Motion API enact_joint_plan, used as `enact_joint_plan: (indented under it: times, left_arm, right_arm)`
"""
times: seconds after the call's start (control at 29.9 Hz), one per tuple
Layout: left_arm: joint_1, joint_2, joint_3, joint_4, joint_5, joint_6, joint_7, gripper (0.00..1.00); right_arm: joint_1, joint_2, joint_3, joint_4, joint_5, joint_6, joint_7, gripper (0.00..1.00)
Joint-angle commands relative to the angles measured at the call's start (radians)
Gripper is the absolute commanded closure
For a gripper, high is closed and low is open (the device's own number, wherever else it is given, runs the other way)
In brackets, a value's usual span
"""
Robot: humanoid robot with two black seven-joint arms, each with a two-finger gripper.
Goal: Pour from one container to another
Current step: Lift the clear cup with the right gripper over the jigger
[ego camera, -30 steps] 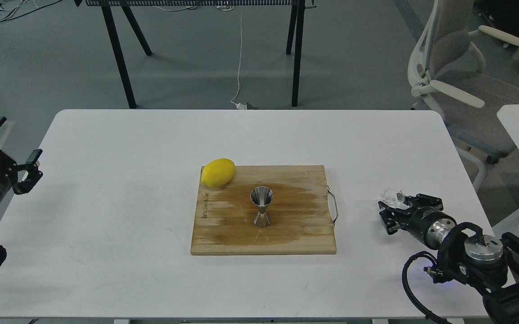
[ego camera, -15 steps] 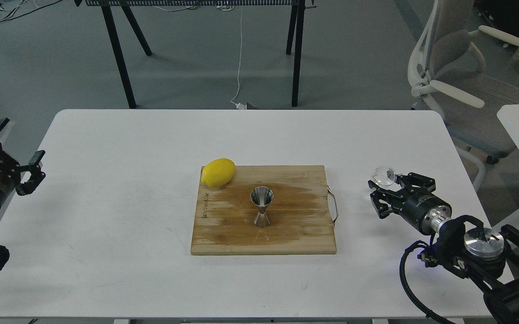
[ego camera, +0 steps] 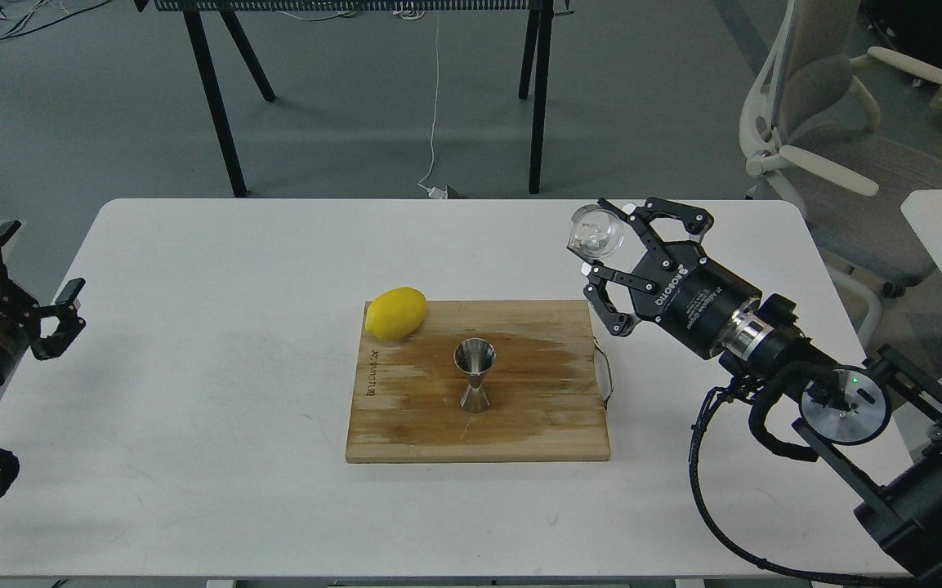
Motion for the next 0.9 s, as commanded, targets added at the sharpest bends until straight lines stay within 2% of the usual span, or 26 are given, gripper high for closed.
enact_joint_plan:
  times: [0.0,0.5,0.87]
  left_arm:
    - [-0.001,-0.002,0.0,0.0,0.002,0.0,0.0,0.0]
    - [-0.001,-0.028,0.0,0.0,0.003,0.0,0.0,0.0]
    - [0.0,-0.035,0.0,0.001,0.003,0.0,0.0,0.0]
  right_arm:
    - [0.047,0.013,-0.079,-0.002,-0.138,0.002,-0.001,0.63]
    - [0.126,0.016,-0.23,-0.02,-0.477,-0.024,0.006,0.64]
    - [0.158,0.038,-0.265,-0.028,-0.53,-0.061,0.006,0.64]
